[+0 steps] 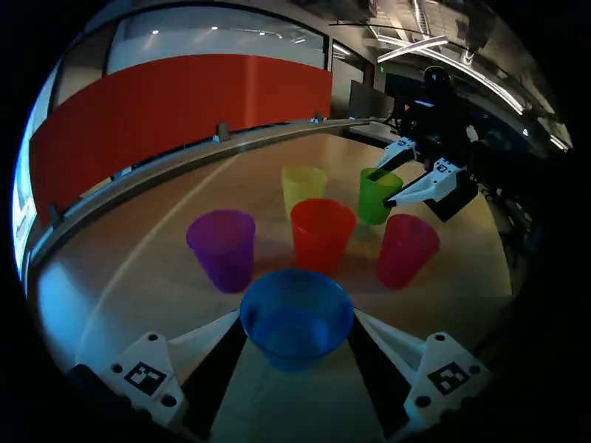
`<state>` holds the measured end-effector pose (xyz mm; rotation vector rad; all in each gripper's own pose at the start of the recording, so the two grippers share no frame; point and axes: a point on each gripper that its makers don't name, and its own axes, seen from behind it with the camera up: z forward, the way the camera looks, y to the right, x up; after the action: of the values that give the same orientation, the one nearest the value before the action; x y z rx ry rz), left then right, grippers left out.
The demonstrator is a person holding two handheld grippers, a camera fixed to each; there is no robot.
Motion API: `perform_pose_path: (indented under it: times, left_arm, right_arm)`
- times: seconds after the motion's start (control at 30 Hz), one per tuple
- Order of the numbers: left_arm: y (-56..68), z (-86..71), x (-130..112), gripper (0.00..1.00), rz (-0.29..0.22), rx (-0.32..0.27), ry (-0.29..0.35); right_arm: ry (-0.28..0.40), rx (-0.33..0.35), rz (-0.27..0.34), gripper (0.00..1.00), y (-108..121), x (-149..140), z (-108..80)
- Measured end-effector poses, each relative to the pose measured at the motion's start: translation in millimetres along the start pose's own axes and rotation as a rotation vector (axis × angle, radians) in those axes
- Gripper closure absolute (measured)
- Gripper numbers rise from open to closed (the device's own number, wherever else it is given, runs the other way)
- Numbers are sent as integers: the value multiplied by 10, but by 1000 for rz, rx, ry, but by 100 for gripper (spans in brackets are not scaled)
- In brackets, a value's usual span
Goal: Pour water
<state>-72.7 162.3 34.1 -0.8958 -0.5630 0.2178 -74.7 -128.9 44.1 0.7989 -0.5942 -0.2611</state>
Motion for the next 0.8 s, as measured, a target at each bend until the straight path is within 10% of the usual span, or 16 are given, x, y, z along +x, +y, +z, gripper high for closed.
perform_pose_path:
  times: [0.8]
  left_arm:
    - [38, -500, 736, 13, 31, 87, 154]
  right_arm:
    - [150, -34, -30, 9, -83, 701, -589]
